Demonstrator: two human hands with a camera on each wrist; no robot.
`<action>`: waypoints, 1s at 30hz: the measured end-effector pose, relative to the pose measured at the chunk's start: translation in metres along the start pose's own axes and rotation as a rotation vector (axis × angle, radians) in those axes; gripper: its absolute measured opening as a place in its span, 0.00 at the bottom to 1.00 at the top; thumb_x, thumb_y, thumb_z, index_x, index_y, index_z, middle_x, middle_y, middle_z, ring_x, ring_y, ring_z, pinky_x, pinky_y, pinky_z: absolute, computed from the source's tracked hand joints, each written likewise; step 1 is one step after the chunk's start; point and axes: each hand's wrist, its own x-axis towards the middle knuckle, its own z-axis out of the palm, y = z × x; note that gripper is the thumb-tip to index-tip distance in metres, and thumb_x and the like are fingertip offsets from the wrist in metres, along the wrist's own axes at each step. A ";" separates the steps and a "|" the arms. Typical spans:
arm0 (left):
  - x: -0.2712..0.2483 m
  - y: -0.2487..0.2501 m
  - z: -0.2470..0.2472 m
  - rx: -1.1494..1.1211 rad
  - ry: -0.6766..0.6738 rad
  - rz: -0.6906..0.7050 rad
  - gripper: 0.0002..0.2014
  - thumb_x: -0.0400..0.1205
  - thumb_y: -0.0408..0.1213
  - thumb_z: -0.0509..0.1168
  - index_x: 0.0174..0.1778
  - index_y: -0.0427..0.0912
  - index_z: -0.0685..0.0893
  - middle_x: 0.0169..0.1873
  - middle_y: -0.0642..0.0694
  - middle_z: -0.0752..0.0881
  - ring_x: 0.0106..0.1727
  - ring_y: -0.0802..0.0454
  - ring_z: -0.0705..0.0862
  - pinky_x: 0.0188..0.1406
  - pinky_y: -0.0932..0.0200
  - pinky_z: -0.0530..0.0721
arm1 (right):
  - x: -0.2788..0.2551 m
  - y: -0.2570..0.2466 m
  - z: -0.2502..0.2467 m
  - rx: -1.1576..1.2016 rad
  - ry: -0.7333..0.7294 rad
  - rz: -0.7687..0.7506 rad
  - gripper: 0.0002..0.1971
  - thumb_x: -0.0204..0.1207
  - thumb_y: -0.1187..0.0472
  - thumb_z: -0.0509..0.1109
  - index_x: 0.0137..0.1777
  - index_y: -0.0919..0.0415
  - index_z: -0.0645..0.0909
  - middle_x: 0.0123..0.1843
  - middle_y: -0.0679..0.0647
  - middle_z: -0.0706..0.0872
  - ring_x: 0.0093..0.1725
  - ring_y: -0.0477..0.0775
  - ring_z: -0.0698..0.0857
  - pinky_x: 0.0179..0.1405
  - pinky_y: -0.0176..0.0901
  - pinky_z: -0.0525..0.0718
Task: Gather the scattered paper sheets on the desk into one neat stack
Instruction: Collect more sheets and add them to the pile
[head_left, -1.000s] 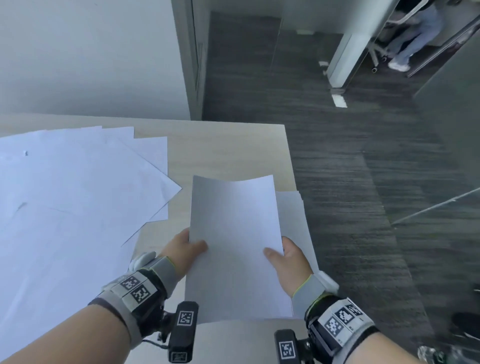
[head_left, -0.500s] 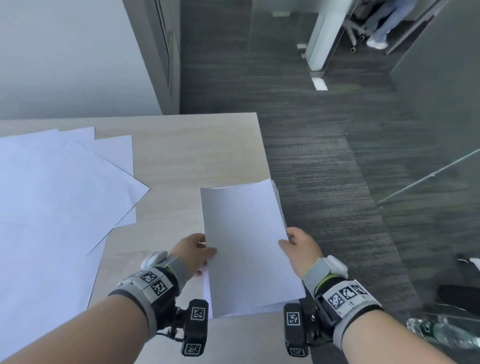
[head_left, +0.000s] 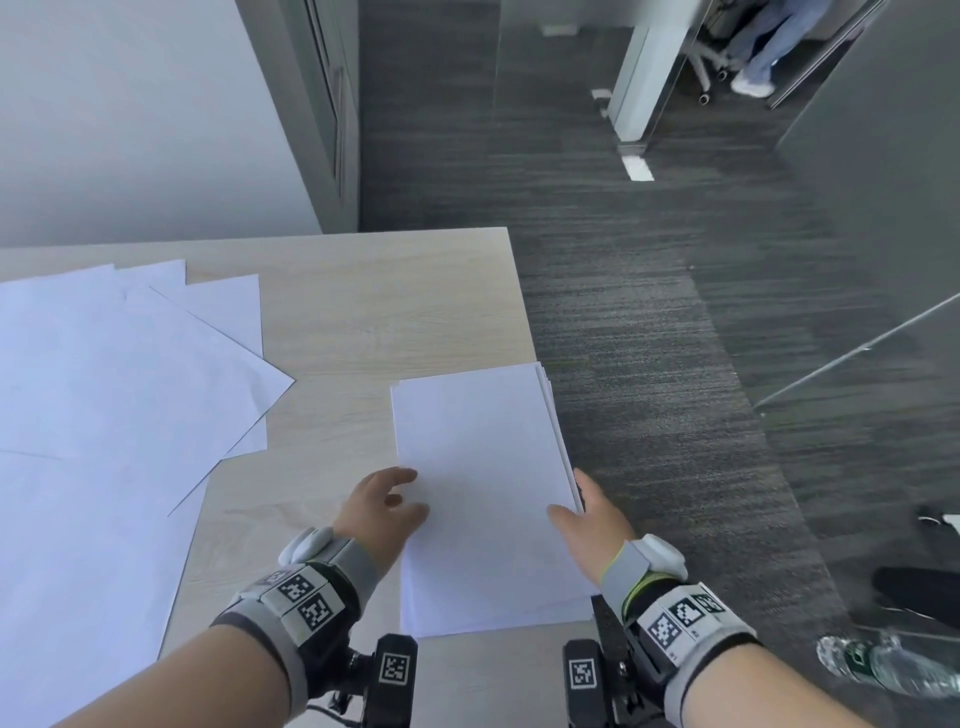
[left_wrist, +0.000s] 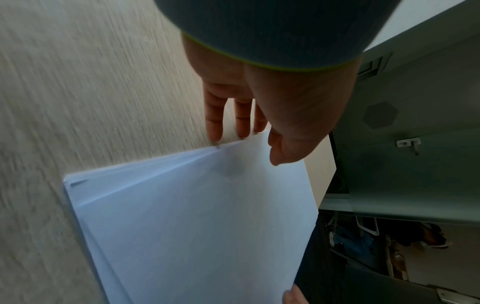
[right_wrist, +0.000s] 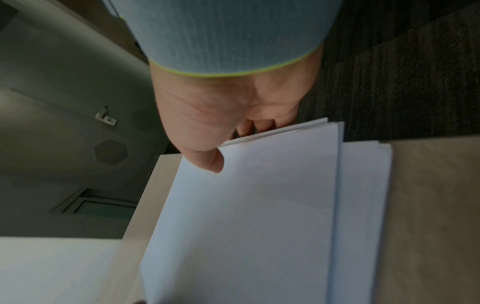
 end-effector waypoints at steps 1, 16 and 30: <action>0.000 0.000 0.001 -0.014 -0.009 0.003 0.19 0.81 0.36 0.72 0.66 0.57 0.83 0.64 0.47 0.82 0.63 0.50 0.84 0.63 0.45 0.87 | -0.004 0.000 0.002 -0.007 -0.005 0.003 0.39 0.75 0.44 0.64 0.86 0.39 0.55 0.81 0.45 0.74 0.73 0.56 0.79 0.69 0.50 0.78; -0.005 0.000 -0.020 -0.005 -0.051 0.005 0.17 0.83 0.40 0.70 0.68 0.57 0.84 0.65 0.50 0.81 0.66 0.51 0.82 0.62 0.52 0.81 | -0.030 -0.011 0.006 0.043 0.253 -0.132 0.29 0.79 0.59 0.67 0.81 0.50 0.70 0.80 0.51 0.72 0.76 0.57 0.74 0.71 0.53 0.75; -0.044 -0.145 -0.209 -0.017 0.310 -0.192 0.10 0.84 0.40 0.69 0.59 0.56 0.88 0.61 0.46 0.86 0.56 0.47 0.85 0.49 0.55 0.79 | -0.063 -0.127 0.149 0.017 -0.125 -0.329 0.08 0.82 0.54 0.66 0.54 0.37 0.81 0.55 0.40 0.86 0.51 0.46 0.86 0.57 0.50 0.86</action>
